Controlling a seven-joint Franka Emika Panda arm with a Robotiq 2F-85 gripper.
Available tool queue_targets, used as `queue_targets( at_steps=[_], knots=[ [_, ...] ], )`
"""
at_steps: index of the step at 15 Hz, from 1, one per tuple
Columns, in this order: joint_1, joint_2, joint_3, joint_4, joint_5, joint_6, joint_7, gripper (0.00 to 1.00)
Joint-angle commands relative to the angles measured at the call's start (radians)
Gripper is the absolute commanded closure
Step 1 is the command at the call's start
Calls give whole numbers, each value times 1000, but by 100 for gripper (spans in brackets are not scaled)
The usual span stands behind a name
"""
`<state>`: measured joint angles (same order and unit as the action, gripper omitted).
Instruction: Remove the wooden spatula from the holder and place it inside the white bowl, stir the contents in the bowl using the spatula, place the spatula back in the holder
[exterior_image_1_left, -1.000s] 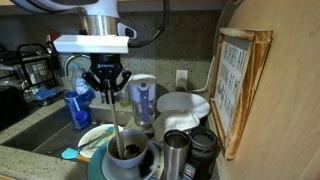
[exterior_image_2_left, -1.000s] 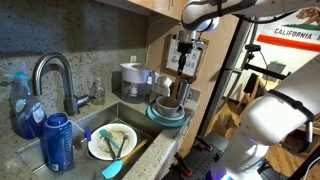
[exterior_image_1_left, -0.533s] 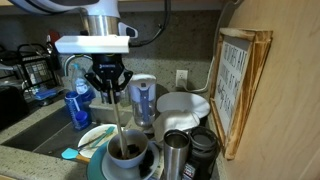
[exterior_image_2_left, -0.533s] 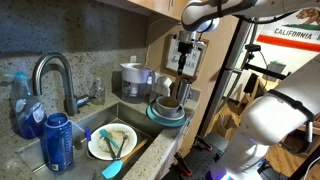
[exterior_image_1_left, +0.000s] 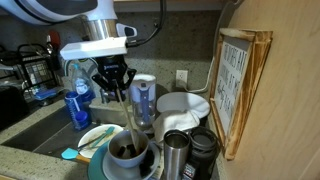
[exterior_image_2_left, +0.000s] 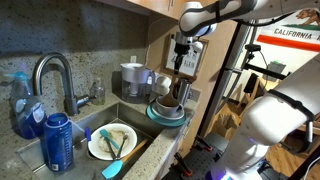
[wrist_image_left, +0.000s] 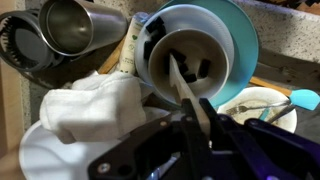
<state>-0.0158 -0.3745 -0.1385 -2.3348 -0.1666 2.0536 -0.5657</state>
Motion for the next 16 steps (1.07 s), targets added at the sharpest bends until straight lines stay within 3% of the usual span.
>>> queue_targets(
  at_steps=[1,7,16],
  knots=[
    [10,14,-9,-35,29,68,6,97],
    [27,33,-33,-14,122,30,-61,97],
    [5,55,-26,74,64,-212,-95,97]
  ],
)
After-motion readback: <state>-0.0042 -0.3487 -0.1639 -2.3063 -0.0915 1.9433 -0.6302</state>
